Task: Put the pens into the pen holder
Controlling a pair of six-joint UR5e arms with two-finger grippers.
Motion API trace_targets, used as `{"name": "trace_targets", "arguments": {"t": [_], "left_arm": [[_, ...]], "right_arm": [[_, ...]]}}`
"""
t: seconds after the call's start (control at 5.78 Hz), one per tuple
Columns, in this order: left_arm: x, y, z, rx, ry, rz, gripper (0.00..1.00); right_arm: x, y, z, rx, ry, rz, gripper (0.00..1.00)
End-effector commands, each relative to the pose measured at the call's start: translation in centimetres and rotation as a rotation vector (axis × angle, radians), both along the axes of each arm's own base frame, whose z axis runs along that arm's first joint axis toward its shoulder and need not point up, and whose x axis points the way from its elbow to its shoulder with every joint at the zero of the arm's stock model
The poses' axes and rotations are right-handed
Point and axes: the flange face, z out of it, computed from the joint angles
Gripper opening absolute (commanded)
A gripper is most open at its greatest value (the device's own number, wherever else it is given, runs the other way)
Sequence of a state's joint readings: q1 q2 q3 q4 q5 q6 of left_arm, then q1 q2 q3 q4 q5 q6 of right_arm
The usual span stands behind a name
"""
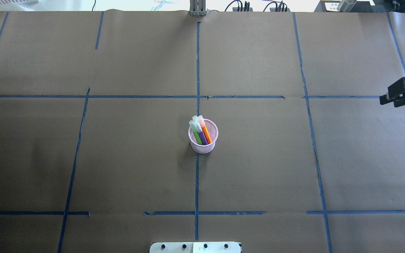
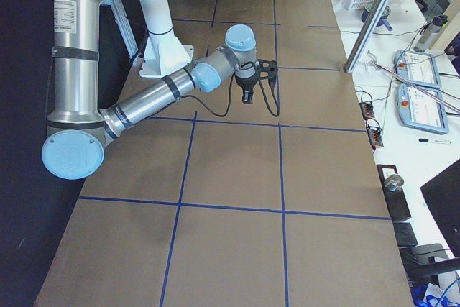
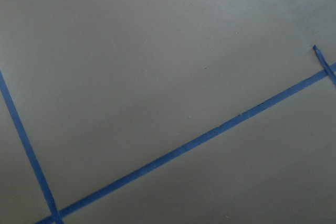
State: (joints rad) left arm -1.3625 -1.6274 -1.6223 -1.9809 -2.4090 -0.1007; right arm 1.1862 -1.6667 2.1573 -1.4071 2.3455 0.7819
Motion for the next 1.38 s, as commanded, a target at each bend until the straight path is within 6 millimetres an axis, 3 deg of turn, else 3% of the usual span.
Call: {"name": "trace_targets", "arguments": {"t": [0.0,0.17,0.35,0.52,0.69,0.86,1.04,1.21], "left_arm": [[-5.7,0.8,1.1,-0.083,0.069,-0.070,1.00],[-5.8,0.9,2.0,-0.105,0.066,-0.072,0.99],[-6.1,2.3,3.9,-0.160,0.086,-0.067,0.97],[-7.0,3.2,5.2,-0.200,0.083,-0.086,0.96],[-7.9,4.6,6.6,-0.226,0.067,-0.099,0.96],[-9.0,5.0,8.2,-0.215,-0.025,-0.049,1.00],[-10.9,5.6,7.7,-0.280,-0.083,-0.039,1.00],[-12.0,4.9,6.3,-0.347,-0.084,-0.058,1.00]], "right_arm": [[6.3,1.6,9.1,0.057,0.080,-0.089,0.48],[9.6,1.7,14.7,0.084,0.099,-0.134,0.48],[12.2,1.7,18.9,0.086,0.117,-0.143,0.48],[14.0,1.9,20.8,0.107,0.129,-0.161,0.48],[16.3,2.7,21.7,0.078,0.140,-0.173,0.48],[17.8,2.9,21.8,0.066,0.149,-0.195,0.68],[18.5,3.0,21.8,0.062,0.155,-0.178,1.00],[18.1,2.9,21.9,0.064,0.157,-0.193,1.00]]}}
